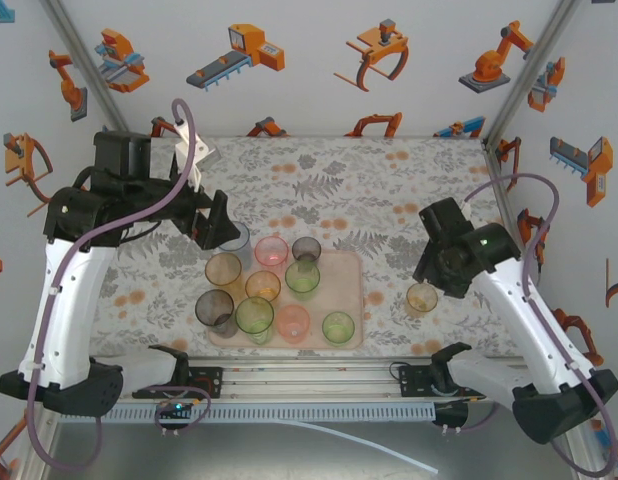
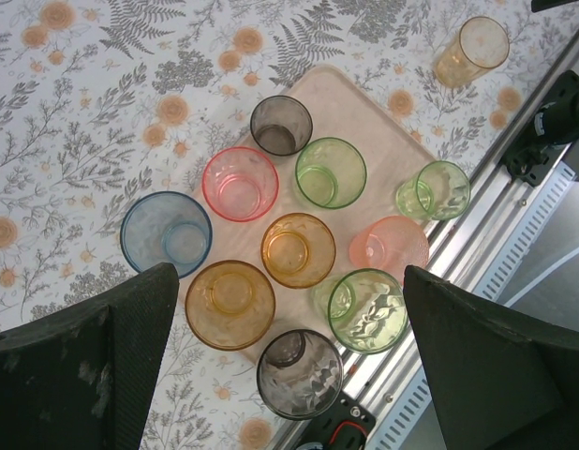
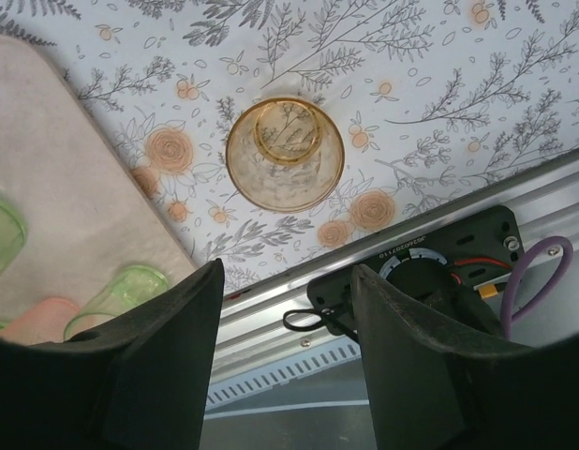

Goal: Place the glasses into the tray

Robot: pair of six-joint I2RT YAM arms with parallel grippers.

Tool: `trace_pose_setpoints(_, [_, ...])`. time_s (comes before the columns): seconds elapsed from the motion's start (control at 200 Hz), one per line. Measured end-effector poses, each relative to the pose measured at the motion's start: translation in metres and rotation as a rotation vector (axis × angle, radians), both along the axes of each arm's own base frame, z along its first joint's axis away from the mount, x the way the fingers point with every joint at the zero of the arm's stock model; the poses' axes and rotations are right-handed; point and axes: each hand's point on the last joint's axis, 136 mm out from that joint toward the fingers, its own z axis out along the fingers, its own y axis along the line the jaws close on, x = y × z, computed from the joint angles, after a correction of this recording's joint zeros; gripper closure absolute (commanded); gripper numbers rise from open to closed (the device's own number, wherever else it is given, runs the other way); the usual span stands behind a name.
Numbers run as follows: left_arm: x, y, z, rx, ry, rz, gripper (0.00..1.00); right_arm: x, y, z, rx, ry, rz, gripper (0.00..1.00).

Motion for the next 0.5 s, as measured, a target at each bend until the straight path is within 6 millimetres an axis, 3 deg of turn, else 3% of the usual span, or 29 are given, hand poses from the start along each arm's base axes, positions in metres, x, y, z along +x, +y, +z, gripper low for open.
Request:
trace_pose_setpoints(0.325, [0.007,-0.004,-0.002,0.006,0.013,-0.005,0.03,0.002,-0.032,-0.006,0.058,0.047,-0.096,0.47])
trace_pose_setpoints(0.501, [0.016,-0.008,-0.01,0.015,0.042,-0.007,0.03,-0.01,-0.029,-0.029,0.093,0.066,-0.088,0.5])
